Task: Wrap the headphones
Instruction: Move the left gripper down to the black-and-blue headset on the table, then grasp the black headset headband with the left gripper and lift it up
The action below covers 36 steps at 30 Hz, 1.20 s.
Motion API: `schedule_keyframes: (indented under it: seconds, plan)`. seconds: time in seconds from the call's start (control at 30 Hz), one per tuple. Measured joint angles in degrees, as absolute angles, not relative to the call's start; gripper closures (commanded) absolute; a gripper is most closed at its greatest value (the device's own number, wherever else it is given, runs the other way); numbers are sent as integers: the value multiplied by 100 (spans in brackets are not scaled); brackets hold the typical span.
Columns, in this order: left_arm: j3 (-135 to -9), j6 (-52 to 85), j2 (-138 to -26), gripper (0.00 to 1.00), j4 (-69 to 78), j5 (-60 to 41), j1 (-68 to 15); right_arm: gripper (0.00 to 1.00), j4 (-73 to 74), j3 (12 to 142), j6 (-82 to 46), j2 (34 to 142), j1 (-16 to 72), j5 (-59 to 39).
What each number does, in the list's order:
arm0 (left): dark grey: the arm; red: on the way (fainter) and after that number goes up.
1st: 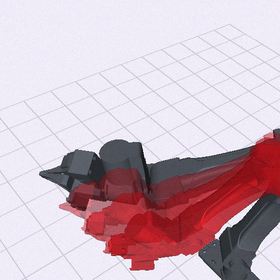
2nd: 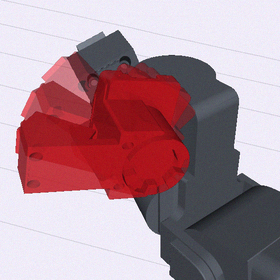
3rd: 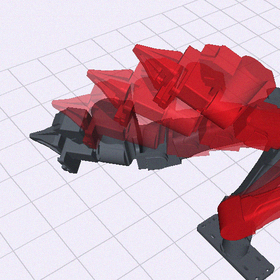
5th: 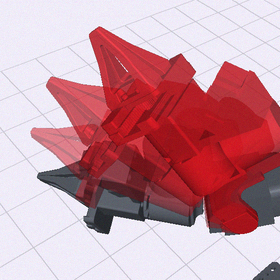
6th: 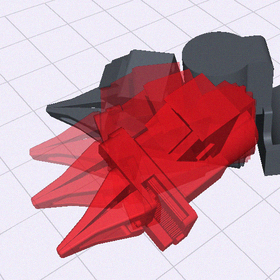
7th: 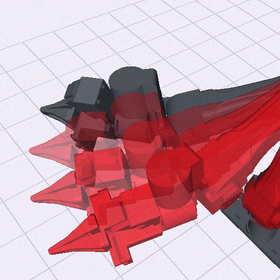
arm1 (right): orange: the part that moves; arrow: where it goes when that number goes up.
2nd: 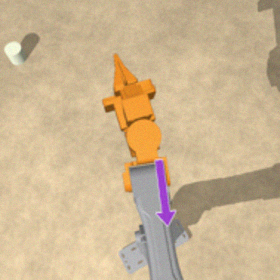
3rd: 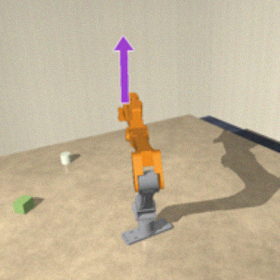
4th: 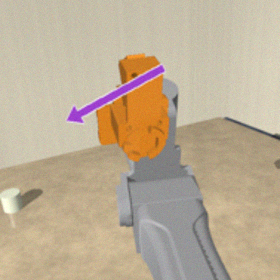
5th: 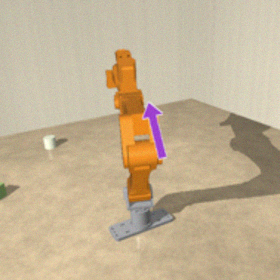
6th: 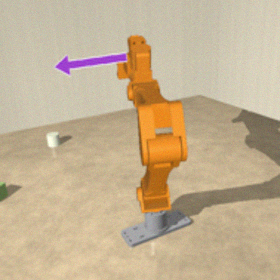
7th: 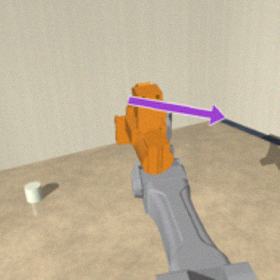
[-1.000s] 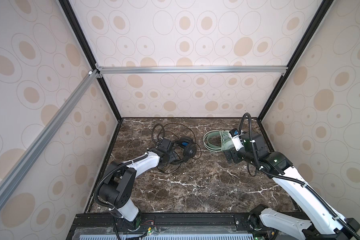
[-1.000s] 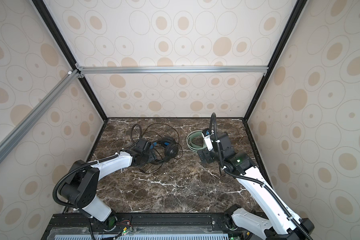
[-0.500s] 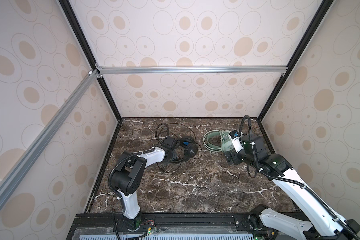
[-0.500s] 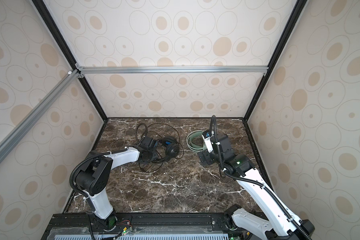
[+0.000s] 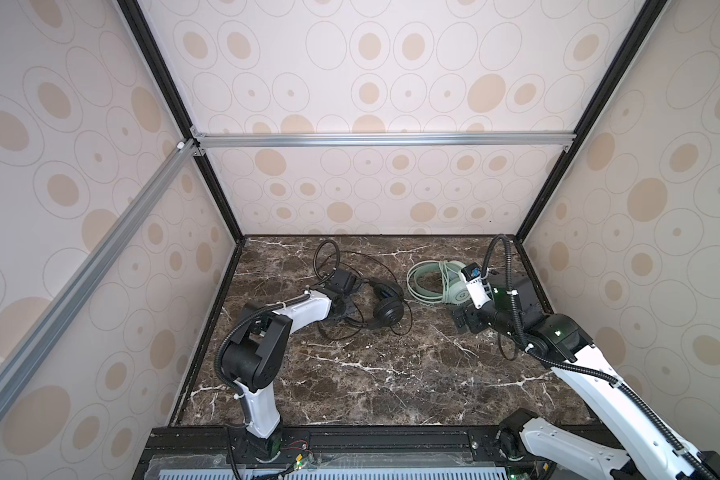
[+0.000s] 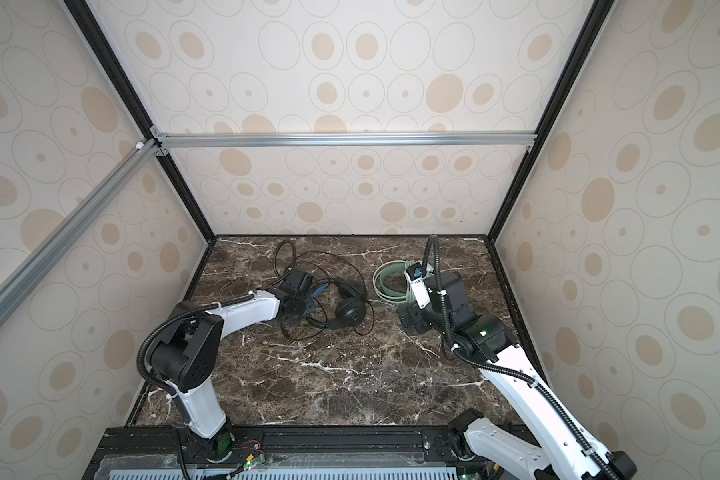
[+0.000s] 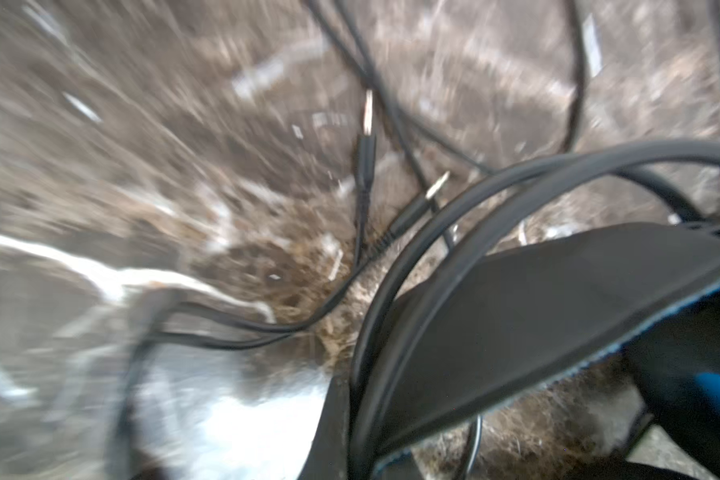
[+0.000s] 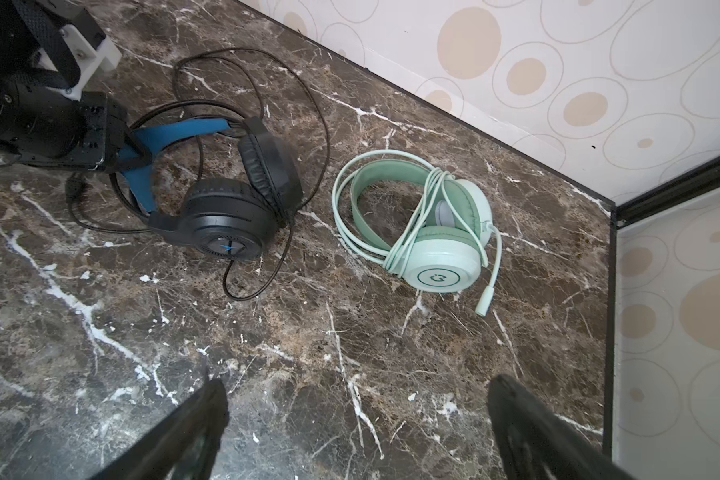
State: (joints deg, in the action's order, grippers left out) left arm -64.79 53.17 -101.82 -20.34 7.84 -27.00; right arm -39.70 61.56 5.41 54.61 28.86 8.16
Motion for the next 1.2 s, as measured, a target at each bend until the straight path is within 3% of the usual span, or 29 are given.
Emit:
schedule_keyframes:
  seconds: [0.43,0.87,1.2]
  plan:
    - [-8014,3616,-7843,100,-3269,1601,-2698,0,-3205,6377,342,5509,2886,-899]
    - [-9220,2902,-7734,100,-3603,513,-2698,0,-1697,6547,-40,5953,2886,-2567]
    - [-9548,2939,-7734,100,-3315,-349,-2698,5,-1135,6545,-128,6182,2832,-2930]
